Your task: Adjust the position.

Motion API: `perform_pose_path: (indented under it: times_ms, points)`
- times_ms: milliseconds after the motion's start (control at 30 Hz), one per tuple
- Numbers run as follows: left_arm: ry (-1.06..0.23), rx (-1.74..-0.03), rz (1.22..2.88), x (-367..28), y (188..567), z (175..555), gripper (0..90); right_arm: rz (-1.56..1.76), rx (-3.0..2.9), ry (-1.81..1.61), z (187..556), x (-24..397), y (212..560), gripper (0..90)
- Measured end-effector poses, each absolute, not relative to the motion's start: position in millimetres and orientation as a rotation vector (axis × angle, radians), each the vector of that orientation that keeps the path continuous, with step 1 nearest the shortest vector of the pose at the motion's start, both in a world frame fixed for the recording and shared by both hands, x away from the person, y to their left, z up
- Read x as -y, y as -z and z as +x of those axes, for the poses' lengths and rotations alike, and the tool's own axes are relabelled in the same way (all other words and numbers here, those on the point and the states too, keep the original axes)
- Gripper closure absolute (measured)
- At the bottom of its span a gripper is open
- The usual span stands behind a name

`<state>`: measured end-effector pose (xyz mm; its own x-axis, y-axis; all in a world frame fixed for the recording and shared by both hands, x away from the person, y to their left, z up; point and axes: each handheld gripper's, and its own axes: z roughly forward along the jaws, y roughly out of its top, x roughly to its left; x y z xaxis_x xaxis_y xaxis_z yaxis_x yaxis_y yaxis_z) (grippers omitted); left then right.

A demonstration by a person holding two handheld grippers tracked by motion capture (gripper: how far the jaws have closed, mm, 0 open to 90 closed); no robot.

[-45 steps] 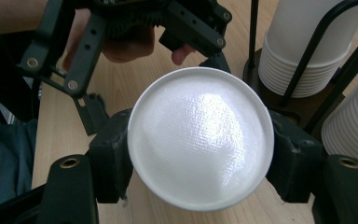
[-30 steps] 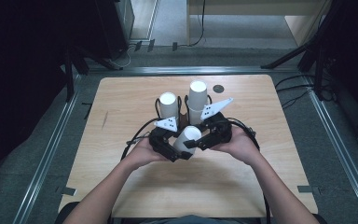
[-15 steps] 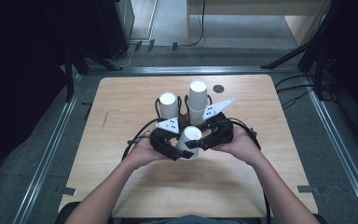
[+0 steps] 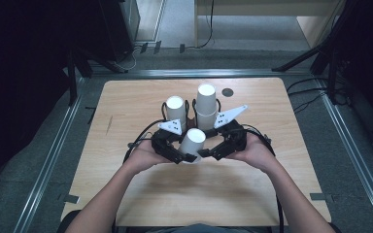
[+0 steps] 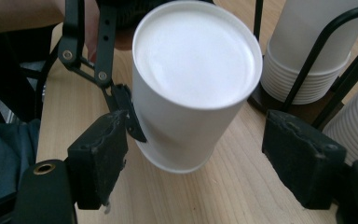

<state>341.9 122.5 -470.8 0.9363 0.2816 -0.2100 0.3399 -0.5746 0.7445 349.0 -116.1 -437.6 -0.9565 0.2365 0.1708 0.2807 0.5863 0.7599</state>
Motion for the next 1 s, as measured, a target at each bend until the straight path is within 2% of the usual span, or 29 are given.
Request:
perform_pose_path:
  times_ms: [600,1000]
  points:
    - [0.116,-0.44,2.267,-132,464,347,30.9,-0.46,2.774,1.294,345,125,454,24.5]
    - [0.054,-0.405,2.382,-134,457,352,30.8,-0.454,2.789,1.28,343,127,460,25.0]
